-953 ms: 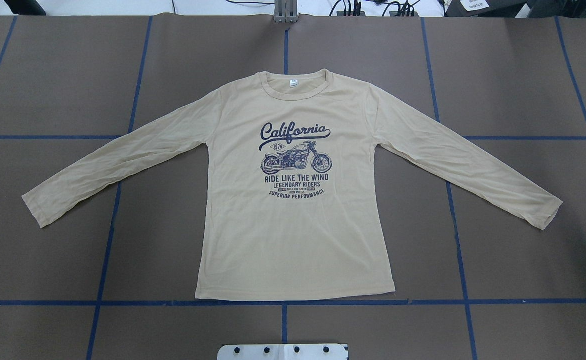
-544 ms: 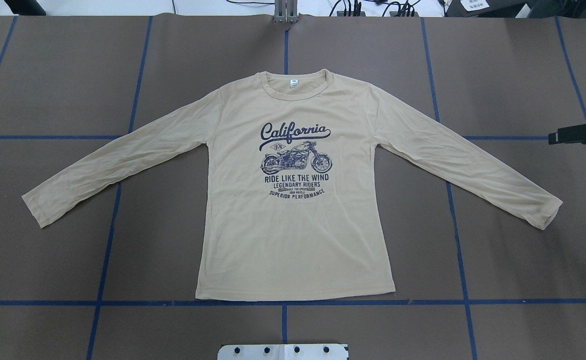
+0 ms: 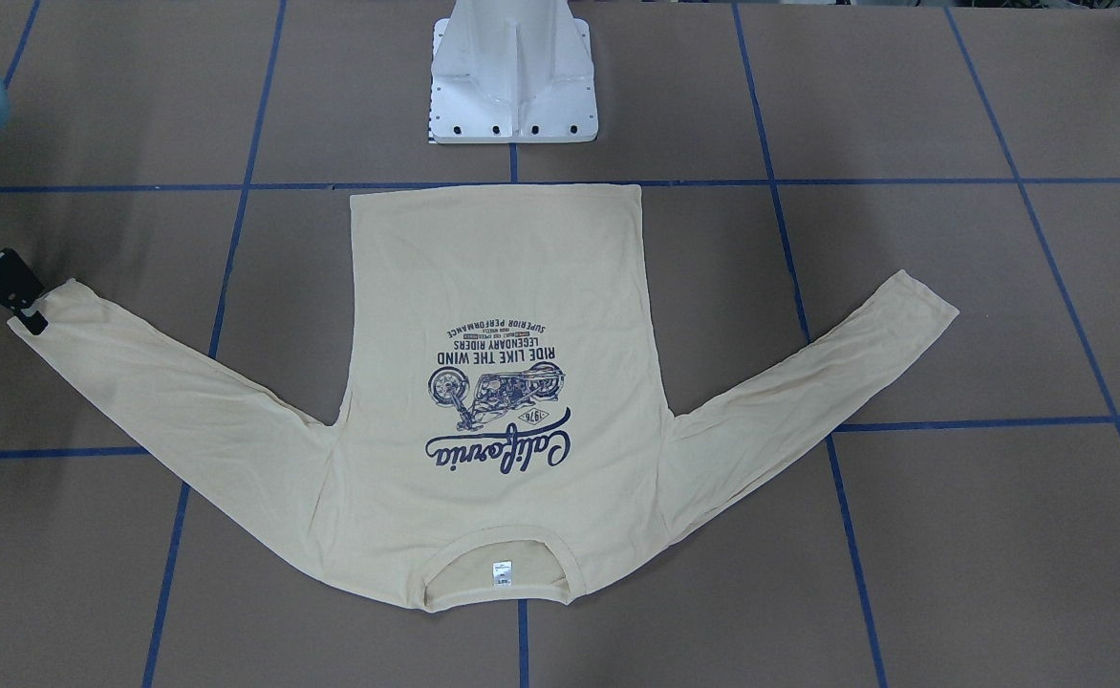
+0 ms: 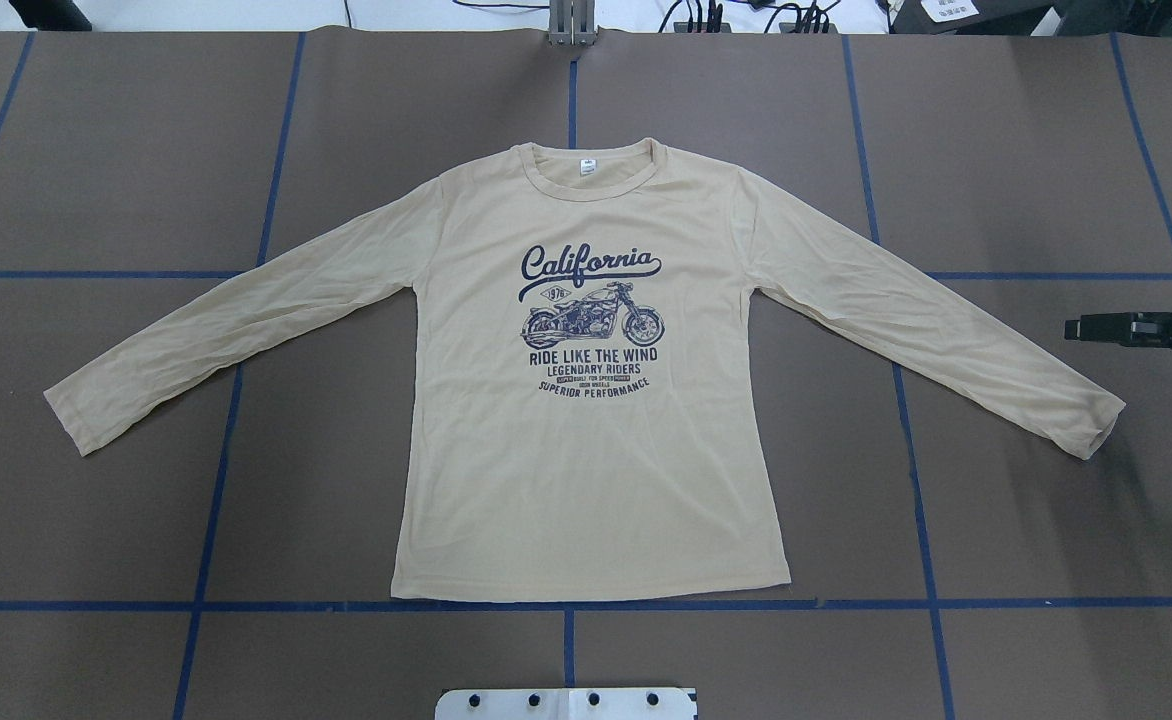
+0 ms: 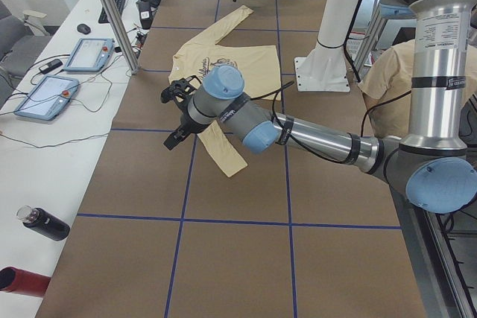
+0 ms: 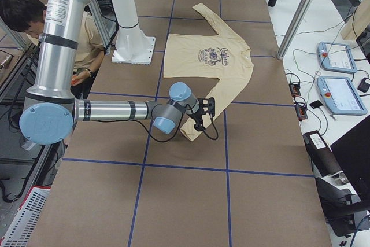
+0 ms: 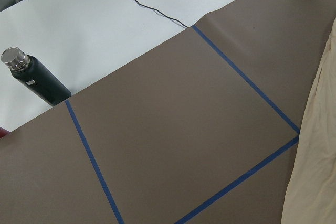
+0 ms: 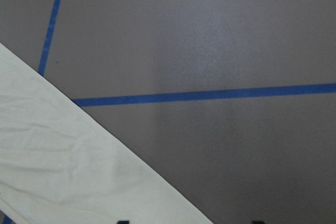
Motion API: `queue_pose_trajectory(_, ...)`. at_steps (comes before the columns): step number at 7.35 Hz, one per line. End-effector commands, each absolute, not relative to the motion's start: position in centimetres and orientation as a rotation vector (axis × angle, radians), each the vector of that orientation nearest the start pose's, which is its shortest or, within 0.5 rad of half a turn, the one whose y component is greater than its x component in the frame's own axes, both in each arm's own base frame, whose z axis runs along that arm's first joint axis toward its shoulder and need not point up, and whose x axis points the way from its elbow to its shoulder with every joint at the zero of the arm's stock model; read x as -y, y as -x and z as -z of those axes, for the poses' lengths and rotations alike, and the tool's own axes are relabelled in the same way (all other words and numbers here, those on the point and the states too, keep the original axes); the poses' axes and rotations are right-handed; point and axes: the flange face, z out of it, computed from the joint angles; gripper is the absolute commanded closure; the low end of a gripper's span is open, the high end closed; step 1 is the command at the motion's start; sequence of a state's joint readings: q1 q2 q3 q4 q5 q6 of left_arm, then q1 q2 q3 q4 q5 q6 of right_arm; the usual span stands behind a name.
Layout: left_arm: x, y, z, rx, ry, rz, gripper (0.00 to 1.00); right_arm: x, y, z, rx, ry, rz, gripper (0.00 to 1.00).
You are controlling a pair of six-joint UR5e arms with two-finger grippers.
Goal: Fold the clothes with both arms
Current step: 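Move the right gripper down to the cuff of the nearest sleeve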
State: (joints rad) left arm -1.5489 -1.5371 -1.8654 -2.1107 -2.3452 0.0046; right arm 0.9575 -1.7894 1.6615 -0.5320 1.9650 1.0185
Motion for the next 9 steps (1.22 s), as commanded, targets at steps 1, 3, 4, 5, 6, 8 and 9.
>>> queue_pose_trajectory(1, 48.6, 5.3, -46.4, -0.739, -0.754, -0.333, 0.0, 38.1, 18.1, -63.3, 0.845, -0.359, -0.18, 0.22)
queue_pose_trajectory(3, 48.6, 5.2, -46.5, -0.74, -0.752, -0.334, 0.0, 37.1, 19.2, -64.0, 0.807, -0.374, -0.162, 0.26)
queue_pose_trajectory(4, 48.6, 5.2, -46.5, -0.74, -0.752, -0.334, 0.0, 36.9, 19.7, -64.6, 0.79, -0.376, -0.157, 0.27)
queue_pose_trajectory(5, 48.6, 5.2, -46.5, -0.74, -0.751, -0.333, 0.0, 36.8, 19.9, -65.0, 0.776, -0.382, -0.158, 0.29)
queue_pose_trajectory(6, 48.7, 5.3, -46.5, -0.738, -0.752, -0.334, 0.0, 36.7, 20.1, -65.1, 0.774, -0.381, -0.153, 0.3)
queue_pose_trajectory(8, 48.7, 5.3, -46.5, -0.738, -0.752, -0.334, 0.0, 36.6, 20.2, -65.5, 0.764, -0.383, -0.153, 0.33)
queue_pose_trajectory(9, 48.7, 5.2, -46.5, -0.74, -0.751, -0.333, 0.0, 36.6, 20.2, -65.6, 0.763, -0.382, -0.153, 0.35)
